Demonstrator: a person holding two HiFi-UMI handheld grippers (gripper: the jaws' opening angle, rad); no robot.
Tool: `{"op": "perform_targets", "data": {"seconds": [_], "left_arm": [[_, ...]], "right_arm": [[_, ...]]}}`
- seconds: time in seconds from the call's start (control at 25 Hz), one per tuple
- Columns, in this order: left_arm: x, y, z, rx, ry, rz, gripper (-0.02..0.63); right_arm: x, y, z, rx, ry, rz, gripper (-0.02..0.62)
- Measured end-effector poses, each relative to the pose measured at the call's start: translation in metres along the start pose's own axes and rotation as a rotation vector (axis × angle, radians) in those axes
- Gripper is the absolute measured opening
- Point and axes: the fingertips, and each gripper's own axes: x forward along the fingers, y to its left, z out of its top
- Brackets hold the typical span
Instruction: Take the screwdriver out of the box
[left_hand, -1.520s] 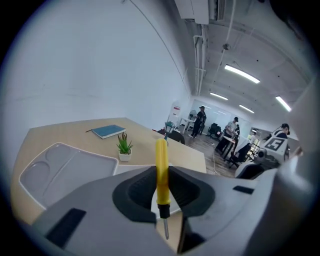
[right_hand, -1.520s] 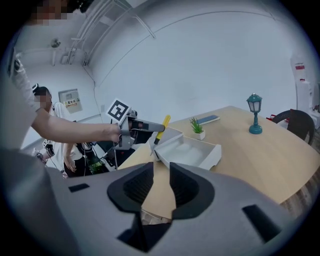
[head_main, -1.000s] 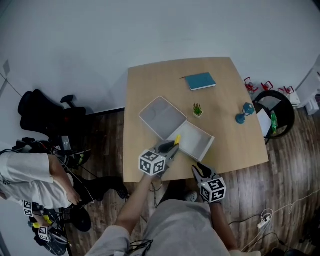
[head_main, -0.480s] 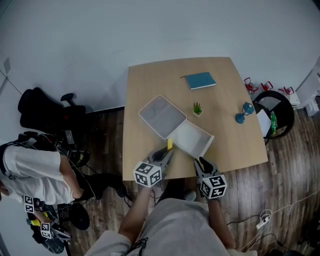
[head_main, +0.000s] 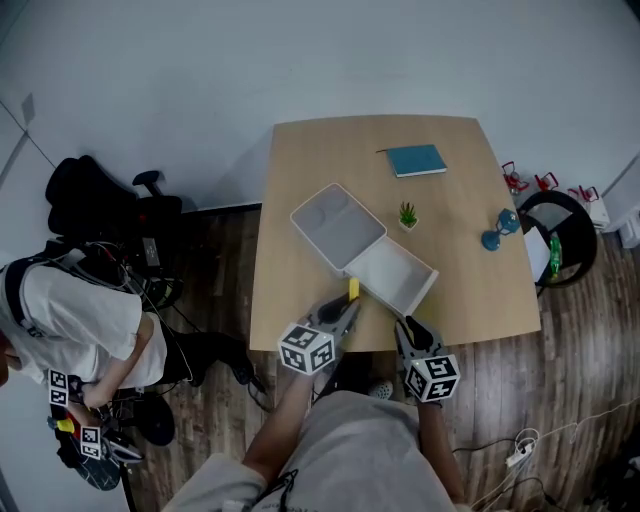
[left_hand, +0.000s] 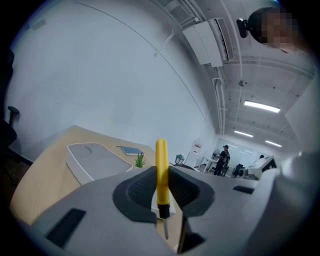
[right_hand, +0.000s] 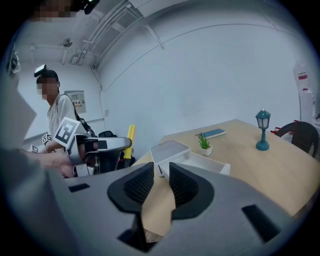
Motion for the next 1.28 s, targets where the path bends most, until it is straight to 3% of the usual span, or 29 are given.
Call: {"op": "perform_targets", "data": {"seconds": [0.12, 0.28, 1.28], "left_arm": [[0.001, -0.002, -0.003, 0.015, 0.003, 0.005, 0.069], [0.000, -0.002, -0.007, 0.094, 0.028, 0.046, 0.069], [-0.005, -0.018, -0.002, 0.066, -0.034, 0.021, 0.069]], "right_arm": [[-0.001, -0.005, -0.004, 0.005, 0.005, -0.007, 0.098], [-0.001, -0.004, -0.005, 0.006, 0.018, -0.004, 0.098], [-0.008, -0.005, -0.007, -0.014, 0.019, -0.001, 0.074]]}}
